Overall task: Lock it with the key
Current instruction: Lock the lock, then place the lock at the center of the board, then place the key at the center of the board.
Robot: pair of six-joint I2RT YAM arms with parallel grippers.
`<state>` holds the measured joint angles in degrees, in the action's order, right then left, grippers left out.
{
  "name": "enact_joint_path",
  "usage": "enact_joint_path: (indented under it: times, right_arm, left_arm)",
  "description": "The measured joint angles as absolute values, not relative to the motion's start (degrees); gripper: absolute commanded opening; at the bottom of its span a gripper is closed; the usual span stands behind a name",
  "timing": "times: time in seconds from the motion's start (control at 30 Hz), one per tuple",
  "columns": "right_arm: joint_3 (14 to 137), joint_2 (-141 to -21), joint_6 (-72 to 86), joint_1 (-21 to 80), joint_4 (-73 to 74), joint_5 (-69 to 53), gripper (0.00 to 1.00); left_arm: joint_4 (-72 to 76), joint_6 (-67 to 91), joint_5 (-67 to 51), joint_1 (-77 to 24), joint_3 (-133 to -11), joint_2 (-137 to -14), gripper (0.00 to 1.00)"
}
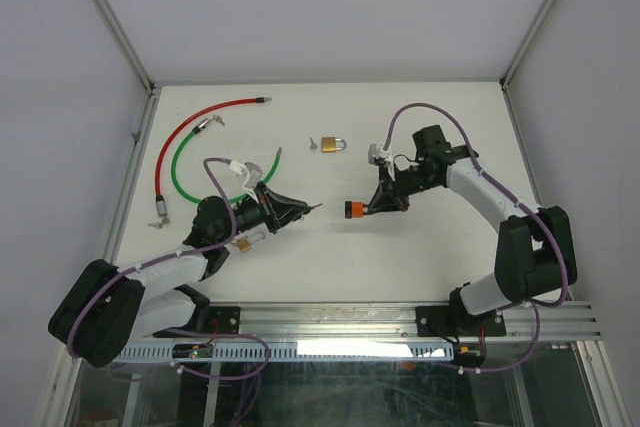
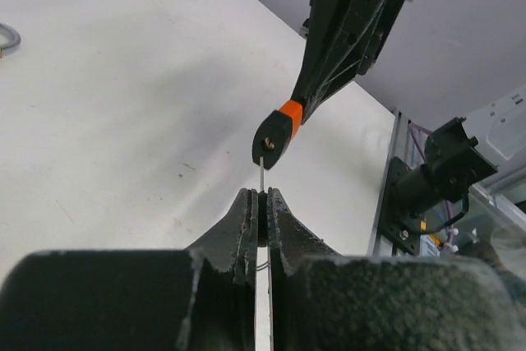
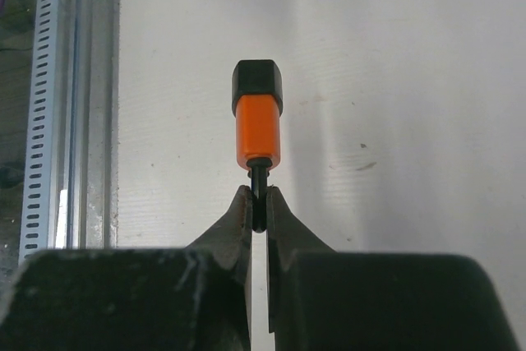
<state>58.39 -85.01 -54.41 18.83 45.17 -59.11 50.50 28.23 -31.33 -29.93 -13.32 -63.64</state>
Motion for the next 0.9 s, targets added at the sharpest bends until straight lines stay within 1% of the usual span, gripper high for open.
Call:
enact_joint_path:
  times: [0.07,0.2,0.37,0.63,0.73,0.9]
  right_arm:
    - [58.4,-84.5,-53.1,16.4,44.6,-59.0,0.0]
    - [58.2,-82.3,-49.1,10.8,41.8,-59.0,0.0]
    - [56.2,-79.1,-42.4,4.2,35.8,-59.1,0.0]
    - [52.9,-78.8,-28.6,-2.7,24.8,-55.9,0.0]
    - [52.6,-80.1,-22.9,-4.1,20.9,-53.0,0.0]
    - [52.5,-84.5,-14.7,-5.2,16.2,-48.9,0.0]
  left_arm:
    - [52.3,29.9,-29.9,-29.9,-13.0,-65.5,0.0]
    - [55.5,34.8,-29.1,-30.0,-15.8,-75.2,0.0]
    - [58.4,39.9,-28.2,-31.8,-27.0,-89.9,0.0]
    - [59.6,43.4,-22.3,-36.6,-43.9,-104.3,0.0]
    - [58.9,45.5,-20.5,-37.1,-51.0,-110.6,0.0]
    - [52.8,49.0,-17.6,-37.2,-64.0,-120.5,0.0]
